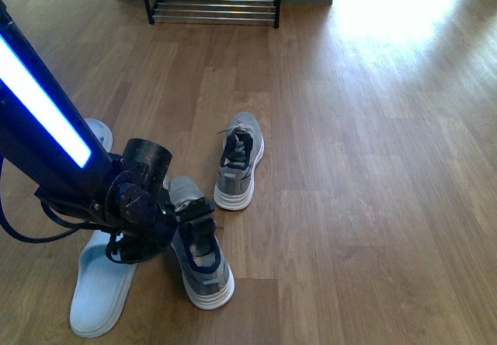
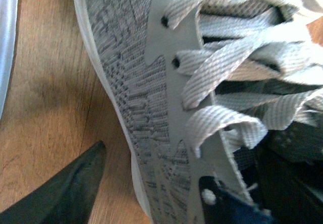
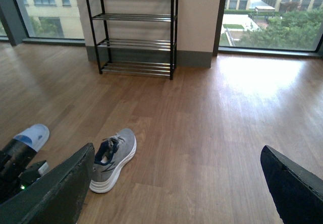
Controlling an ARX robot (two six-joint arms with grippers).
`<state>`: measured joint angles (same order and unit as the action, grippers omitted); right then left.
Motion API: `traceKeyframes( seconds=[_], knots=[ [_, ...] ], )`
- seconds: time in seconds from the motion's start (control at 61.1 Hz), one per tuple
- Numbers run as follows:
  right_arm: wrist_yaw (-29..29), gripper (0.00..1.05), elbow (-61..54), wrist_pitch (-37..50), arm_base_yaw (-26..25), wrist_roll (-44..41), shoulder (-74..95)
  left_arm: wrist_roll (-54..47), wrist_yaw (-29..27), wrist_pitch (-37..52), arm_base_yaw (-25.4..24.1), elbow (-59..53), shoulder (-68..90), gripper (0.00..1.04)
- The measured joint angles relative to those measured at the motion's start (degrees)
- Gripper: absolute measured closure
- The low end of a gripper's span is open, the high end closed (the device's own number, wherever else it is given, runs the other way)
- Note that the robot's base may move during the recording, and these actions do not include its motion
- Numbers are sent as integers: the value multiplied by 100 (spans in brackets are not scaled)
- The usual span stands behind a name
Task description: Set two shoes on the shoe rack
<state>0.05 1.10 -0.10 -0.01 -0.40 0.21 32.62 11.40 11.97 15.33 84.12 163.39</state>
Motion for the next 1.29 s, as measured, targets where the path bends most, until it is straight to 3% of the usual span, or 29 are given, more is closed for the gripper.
traceKeyframes(
  seconds=[0.491,0.819,1.032,1.294],
  knots=[
    [0,9,0,0,0,0,0,-197,-730,-225,-227,-136,-42,103],
    [0,9,0,0,0,0,0,-616,-1613,452,-522,-1558,-1207,103],
    [0,9,0,0,0,0,0,-988,-1659,975,-614,-3670,-4306,103],
    [0,9,0,0,0,0,0,-1408,-2481,219,-726,-5630,-7311,103]
  ],
)
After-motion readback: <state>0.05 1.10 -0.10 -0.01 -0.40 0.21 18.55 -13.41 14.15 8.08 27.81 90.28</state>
